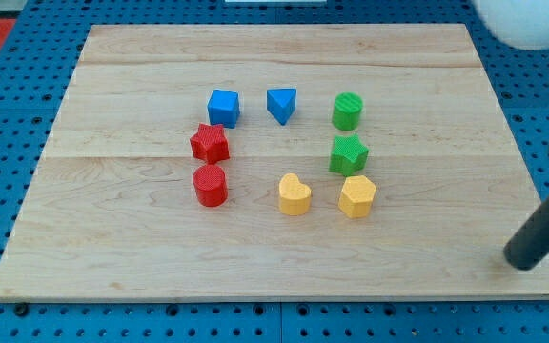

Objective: Nudge the green circle left a bit

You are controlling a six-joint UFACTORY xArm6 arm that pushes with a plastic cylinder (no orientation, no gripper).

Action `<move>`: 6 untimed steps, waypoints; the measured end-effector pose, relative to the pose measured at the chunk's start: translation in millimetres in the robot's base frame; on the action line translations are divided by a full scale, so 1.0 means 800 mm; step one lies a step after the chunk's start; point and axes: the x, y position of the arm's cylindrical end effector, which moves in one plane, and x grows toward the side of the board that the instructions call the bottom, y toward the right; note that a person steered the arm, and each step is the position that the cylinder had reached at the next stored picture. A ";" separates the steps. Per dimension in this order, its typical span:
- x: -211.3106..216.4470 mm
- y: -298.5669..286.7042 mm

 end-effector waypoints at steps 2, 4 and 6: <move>-0.127 0.015; -0.208 -0.073; -0.214 -0.183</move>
